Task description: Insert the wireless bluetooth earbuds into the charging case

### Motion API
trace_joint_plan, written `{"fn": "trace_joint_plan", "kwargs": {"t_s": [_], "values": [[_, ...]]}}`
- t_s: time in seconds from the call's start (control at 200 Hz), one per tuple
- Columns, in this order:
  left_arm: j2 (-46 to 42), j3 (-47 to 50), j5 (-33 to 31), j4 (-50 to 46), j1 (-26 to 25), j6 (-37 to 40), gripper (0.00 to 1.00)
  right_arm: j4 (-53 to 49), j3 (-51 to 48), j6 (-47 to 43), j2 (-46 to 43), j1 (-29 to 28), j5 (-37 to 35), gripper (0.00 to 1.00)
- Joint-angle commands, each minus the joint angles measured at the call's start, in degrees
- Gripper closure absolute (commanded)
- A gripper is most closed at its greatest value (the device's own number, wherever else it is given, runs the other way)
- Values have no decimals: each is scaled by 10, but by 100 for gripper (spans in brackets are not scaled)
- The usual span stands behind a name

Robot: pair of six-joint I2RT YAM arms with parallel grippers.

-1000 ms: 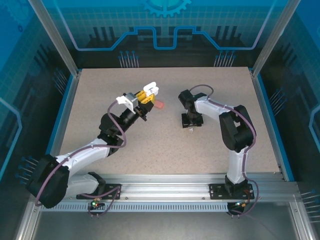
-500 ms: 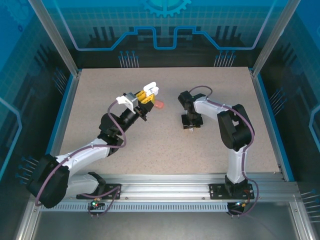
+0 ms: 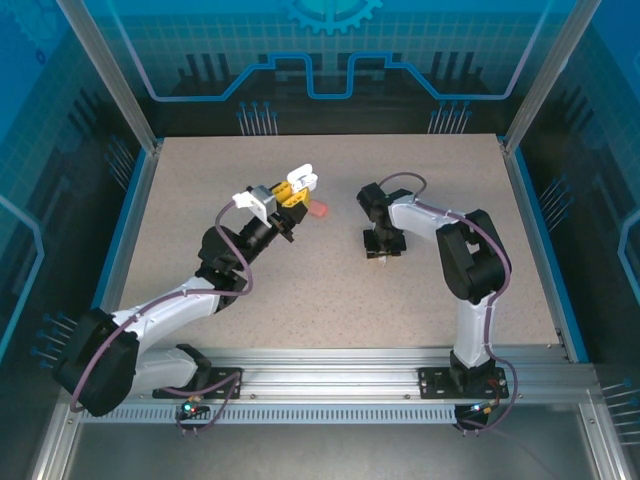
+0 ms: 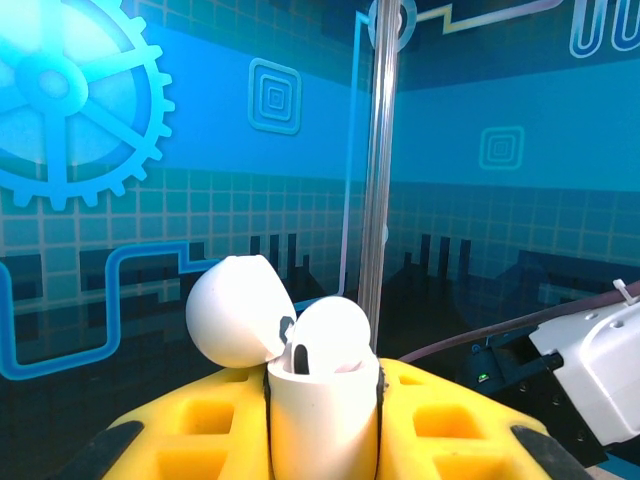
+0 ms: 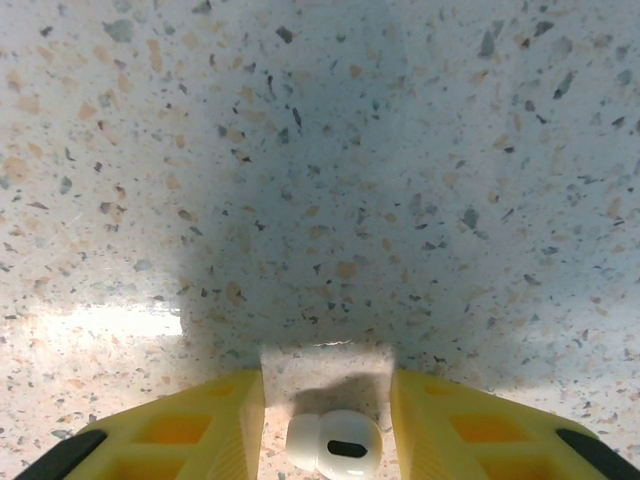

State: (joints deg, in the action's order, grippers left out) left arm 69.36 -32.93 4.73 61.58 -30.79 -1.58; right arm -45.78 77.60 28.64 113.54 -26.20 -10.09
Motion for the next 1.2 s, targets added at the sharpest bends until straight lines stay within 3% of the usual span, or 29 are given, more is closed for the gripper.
{"fn": "trace_joint_plan", "kwargs": {"t_s": [0.0,0.38,0.65,0.865,1.195], "values": [[1,-7,-1,9,5,-8,100,-30,-21,6,-9,9,-15,62],[8,-13,2,7,5,-13,100,-19,-36,10,-18,14,-12,64],[5,-13,4,3,5,-15,100,-14,-28,4,-18,15,-1,79],[10,-11,20,3,5,-17,100,32,-50,1,-125,15,18,82],[16,-12,104,-1,3,5,100,103,-10,-35,-322,15,32,81]]}}
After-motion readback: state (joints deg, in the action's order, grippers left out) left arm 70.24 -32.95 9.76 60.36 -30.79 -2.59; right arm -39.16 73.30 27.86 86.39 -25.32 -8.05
